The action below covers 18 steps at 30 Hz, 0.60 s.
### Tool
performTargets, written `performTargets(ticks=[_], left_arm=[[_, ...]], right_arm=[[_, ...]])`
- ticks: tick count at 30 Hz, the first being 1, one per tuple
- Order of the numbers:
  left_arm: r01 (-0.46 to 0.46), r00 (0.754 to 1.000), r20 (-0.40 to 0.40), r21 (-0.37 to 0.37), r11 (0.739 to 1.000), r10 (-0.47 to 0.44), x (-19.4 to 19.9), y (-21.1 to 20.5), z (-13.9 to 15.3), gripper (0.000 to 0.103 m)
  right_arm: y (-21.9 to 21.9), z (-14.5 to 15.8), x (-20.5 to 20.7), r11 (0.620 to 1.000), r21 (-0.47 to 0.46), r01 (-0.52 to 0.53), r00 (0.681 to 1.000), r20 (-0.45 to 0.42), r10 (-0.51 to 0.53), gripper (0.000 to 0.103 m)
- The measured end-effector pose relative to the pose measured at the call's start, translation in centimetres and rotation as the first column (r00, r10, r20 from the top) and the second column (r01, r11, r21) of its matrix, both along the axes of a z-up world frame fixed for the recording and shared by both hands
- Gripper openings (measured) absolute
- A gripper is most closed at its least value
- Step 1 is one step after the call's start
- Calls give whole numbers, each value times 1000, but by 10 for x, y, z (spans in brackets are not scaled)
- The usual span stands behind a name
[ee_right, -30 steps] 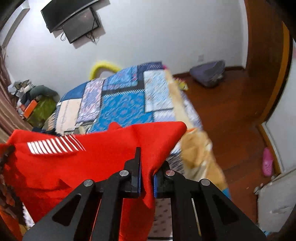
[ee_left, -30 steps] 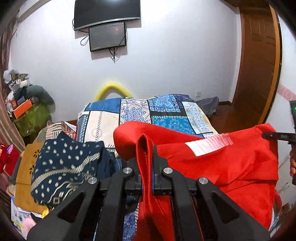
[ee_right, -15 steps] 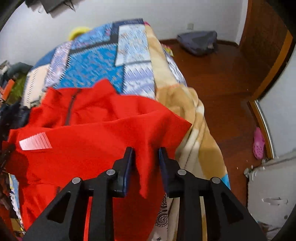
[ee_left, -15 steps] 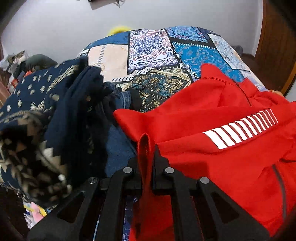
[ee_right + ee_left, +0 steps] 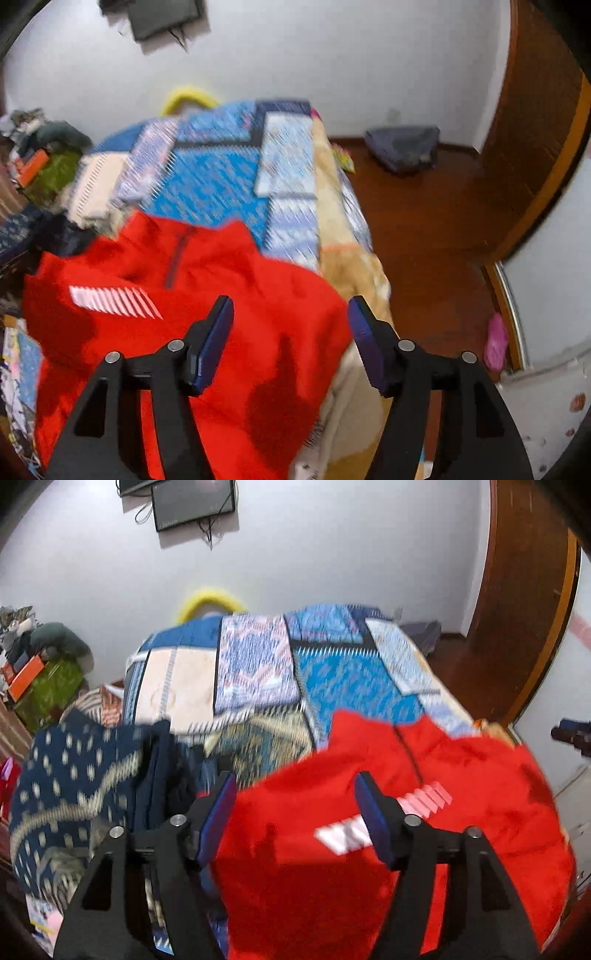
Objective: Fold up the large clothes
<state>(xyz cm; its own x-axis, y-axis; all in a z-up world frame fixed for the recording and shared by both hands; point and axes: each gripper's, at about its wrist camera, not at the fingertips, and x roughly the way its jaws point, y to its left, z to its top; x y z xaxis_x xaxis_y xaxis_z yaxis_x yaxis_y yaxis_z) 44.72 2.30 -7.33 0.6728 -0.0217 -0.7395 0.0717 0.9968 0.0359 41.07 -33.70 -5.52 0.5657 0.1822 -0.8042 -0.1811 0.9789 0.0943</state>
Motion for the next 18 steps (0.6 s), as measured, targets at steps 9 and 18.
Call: performTargets(ticks=[9,18], left_arm=[[-6,984,-179,-163,987,-23,89,-7,-46,68],[30,949,-308,-132,991,-70,143,-33,-121,68]], right_arm=[[53,-35,64,995,76,-71,990,-115,79,74],[98,-115,137,995,61,-81,937,-337,97,73]])
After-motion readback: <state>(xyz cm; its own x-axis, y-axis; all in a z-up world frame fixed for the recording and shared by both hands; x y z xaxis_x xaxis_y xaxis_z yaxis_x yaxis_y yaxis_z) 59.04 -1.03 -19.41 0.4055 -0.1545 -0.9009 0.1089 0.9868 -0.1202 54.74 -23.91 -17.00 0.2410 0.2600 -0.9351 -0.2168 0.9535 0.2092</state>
